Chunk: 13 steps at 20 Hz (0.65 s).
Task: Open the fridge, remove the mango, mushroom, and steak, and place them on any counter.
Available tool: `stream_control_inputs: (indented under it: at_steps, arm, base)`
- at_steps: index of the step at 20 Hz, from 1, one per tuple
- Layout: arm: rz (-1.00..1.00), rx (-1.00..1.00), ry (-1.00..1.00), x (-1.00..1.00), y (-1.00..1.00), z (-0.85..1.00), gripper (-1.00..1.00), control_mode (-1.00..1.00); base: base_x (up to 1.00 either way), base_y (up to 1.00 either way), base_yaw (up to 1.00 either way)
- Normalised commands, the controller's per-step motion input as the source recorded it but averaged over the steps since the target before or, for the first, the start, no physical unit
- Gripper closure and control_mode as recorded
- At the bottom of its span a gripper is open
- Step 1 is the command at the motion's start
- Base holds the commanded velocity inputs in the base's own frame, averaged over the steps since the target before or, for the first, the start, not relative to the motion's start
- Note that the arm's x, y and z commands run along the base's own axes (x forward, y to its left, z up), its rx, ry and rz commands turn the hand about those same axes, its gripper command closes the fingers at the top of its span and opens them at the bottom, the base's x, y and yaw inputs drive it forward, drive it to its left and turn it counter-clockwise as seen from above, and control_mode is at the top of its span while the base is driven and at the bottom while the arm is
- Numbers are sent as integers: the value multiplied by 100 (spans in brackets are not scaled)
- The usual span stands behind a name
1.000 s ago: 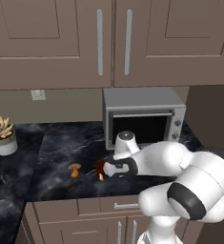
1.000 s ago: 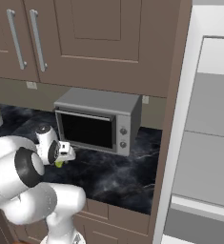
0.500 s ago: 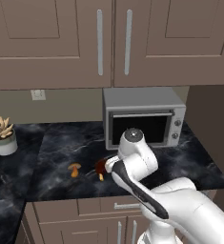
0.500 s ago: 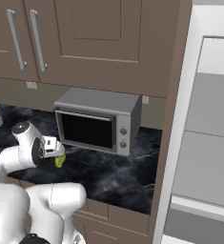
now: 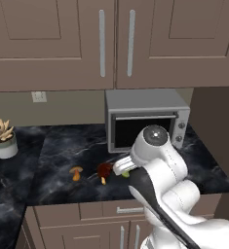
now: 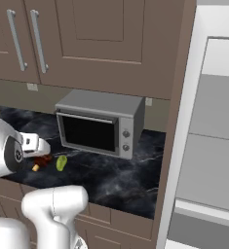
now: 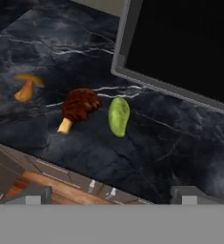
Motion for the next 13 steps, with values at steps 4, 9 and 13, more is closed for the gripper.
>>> stream_control_inputs:
  at_steps: [4,9,13]
  arm:
    - [0,6,0,-67,0,100,-100,-100]
    - [0,1,2,-53,-12,100,-100,-100]
    - [2,4,9,-52,-13,78,-100,-100]
  base:
    - [0,0,0]
    - [0,0,0]
    - [0,0,0]
